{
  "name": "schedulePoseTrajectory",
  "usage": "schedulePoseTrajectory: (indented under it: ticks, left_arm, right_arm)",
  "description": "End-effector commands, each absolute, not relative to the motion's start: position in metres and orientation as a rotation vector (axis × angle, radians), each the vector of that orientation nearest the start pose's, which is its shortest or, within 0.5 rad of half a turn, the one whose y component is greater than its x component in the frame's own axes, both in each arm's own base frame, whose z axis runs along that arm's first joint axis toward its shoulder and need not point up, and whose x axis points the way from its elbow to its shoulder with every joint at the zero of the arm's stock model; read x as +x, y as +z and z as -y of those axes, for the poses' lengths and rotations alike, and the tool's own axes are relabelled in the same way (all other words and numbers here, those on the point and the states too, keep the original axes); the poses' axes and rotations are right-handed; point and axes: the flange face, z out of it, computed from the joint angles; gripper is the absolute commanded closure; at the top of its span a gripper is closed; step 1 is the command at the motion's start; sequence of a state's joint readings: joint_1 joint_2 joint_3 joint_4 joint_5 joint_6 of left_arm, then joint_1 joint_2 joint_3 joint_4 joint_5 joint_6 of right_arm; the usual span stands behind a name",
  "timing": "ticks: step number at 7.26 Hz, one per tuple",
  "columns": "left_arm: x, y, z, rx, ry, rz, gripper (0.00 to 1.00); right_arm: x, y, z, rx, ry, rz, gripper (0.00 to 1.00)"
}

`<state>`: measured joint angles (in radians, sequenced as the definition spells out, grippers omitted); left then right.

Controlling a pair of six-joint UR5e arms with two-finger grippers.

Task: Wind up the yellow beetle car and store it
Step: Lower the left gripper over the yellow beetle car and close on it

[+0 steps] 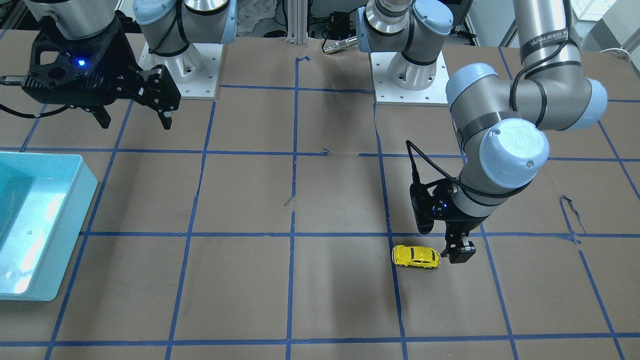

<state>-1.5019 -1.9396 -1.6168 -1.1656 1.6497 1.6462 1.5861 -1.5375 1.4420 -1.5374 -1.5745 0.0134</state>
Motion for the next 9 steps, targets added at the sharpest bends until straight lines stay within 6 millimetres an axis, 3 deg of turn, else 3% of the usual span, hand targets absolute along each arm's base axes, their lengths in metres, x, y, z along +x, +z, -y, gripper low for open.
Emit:
schedulePoseTrajectory:
  ticks: [1, 3, 4, 6, 9]
  left_arm:
    - [-0.080, 0.246, 0.627, -2.417, -0.152, 2.070, 0.07]
    - [-0.081, 0.212, 0.624, -2.419, -0.130, 2.086, 0.10]
    - [-0.081, 0.216, 0.625, -2.423, -0.122, 2.087, 0.13]
    - [-0.088, 0.202, 0.627, -2.369, -0.050, 2.062, 0.14]
    - [-0.086, 0.204, 0.620, -2.327, -0.059, 2.102, 0.23]
  right_arm:
    - [0.141, 0.531, 0.508, -0.005, -0.099, -3.144, 0.00]
    - [0.141, 0.531, 0.508, -0.002, -0.099, -3.144, 0.00]
    - [0.141, 0.531, 0.508, -0.005, -0.097, -3.144, 0.00]
    - [0.141, 0.531, 0.508, -0.005, -0.097, -3.144, 0.00]
    - [0.141, 0.531, 0.508, -0.005, -0.097, -3.142, 0.00]
